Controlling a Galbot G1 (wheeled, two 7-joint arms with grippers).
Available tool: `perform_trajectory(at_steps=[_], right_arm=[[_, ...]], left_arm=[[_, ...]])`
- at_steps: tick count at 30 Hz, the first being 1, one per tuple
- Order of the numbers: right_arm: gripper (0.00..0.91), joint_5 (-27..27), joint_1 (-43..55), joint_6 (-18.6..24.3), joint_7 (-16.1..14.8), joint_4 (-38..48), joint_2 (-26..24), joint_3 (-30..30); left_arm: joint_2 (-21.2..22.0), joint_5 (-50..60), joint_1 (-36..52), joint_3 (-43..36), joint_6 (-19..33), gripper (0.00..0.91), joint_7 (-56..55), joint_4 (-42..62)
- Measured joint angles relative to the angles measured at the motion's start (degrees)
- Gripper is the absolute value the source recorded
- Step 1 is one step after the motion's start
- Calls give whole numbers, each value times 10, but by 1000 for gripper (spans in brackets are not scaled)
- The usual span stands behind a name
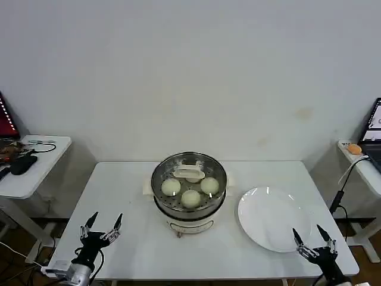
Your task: Take steamed baozi put them in steamer then cover it.
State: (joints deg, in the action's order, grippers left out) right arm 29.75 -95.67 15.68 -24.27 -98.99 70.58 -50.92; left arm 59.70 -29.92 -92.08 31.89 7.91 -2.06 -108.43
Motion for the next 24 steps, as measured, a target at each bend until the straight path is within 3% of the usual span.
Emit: perform_trajectory(at_steps=[24], right_arm=[[907, -13, 0, 14, 19, 3, 8, 11]], left_arm=[[3, -1, -6, -5, -1, 907, -2, -1]])
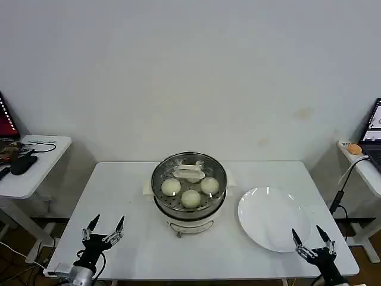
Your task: Take steamed baozi put them in steamer then cover it.
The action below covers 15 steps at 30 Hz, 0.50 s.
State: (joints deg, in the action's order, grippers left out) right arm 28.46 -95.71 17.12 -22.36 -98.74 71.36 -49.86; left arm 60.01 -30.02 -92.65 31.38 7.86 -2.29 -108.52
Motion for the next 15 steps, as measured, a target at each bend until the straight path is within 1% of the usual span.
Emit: perform_trajectory(at_steps=[15], right_arm=[[907, -20, 3, 6, 18, -2, 17, 10]], left_arm=[[-2, 0, -5, -2, -1, 907, -3, -8]])
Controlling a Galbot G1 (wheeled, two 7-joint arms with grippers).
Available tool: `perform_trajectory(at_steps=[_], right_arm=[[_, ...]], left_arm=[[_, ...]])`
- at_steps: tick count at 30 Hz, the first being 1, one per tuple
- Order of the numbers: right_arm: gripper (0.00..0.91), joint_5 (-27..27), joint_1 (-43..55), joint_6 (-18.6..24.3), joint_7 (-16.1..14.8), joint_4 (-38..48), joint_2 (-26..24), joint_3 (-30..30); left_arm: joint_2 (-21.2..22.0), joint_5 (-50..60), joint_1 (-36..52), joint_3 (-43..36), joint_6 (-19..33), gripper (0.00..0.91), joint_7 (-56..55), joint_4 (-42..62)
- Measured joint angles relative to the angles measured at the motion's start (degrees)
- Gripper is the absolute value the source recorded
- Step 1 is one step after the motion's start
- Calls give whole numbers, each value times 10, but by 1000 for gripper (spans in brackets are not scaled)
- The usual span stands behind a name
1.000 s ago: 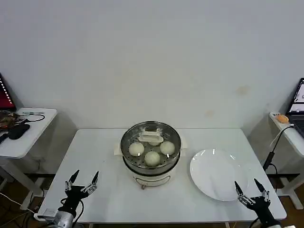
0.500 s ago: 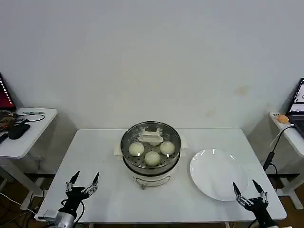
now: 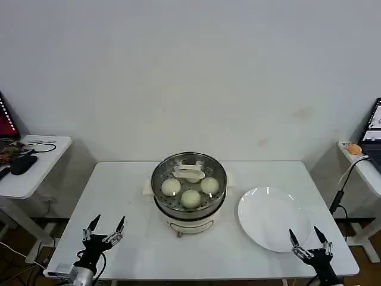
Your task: Take steamed baozi put them in steamer then cover it.
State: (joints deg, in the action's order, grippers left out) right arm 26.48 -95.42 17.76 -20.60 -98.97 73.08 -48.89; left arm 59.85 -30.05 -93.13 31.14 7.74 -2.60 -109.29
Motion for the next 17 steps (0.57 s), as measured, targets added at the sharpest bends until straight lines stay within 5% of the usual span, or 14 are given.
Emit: perform_trajectory(at_steps=[17], right_arm=[[907, -17, 1, 3, 9, -1, 8, 5]], left_arm=[[2, 1, -3, -7, -3, 907, -4, -5]])
